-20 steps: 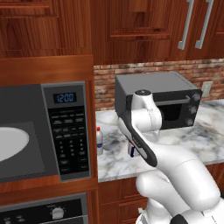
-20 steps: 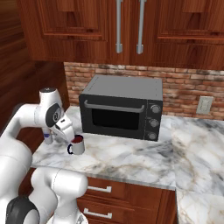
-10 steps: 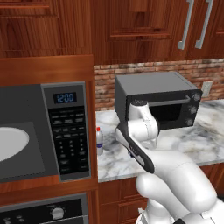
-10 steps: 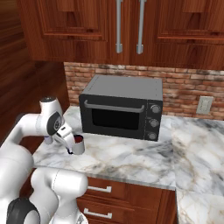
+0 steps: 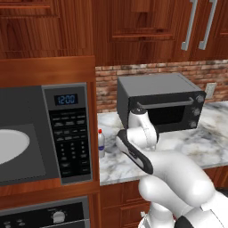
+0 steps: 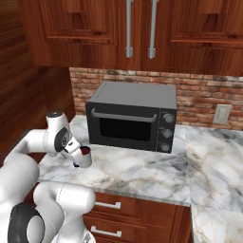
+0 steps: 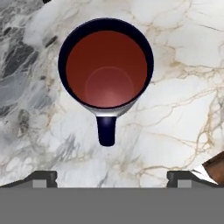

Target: Place the microwavable item in the microwave. Then, close the microwave door and press the start button.

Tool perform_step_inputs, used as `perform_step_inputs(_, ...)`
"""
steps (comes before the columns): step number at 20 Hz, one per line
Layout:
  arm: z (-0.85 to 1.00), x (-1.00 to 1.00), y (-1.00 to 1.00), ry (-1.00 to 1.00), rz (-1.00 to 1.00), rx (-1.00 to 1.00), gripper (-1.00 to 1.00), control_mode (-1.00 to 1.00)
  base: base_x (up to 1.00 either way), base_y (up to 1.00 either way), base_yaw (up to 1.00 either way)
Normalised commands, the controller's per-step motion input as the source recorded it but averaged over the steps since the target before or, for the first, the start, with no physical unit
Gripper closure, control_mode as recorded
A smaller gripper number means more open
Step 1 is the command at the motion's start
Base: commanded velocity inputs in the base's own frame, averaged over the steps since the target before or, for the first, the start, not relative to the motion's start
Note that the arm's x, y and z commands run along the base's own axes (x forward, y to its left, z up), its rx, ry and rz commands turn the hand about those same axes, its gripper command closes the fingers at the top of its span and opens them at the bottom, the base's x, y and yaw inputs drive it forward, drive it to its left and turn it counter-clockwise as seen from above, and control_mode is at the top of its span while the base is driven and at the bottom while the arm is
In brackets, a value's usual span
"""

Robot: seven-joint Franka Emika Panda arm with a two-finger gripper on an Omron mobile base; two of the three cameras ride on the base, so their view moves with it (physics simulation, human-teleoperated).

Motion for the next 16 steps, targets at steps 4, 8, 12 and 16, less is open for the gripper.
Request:
perform_step_inputs(4, -0.23, 0.03, 0.00, 0.00, 0.00, 0.00, -1.00, -1.00, 0.00, 0.00, 0.00)
perform_step_inputs(8, -0.31, 0.12, -0.05, 0.00, 0.00, 0.00, -1.00, -1.00, 0.00, 0.00, 0.00)
perform_step_inputs(12, -0.26, 0.20, 0.00, 0.00, 0.00, 0.00, -1.00, -1.00, 0.00, 0.00, 0.00)
perform_step_inputs(16, -0.20, 0.19, 0.00, 0.00, 0.00, 0.00, -1.00, -1.00, 0.00, 0.00, 0.00)
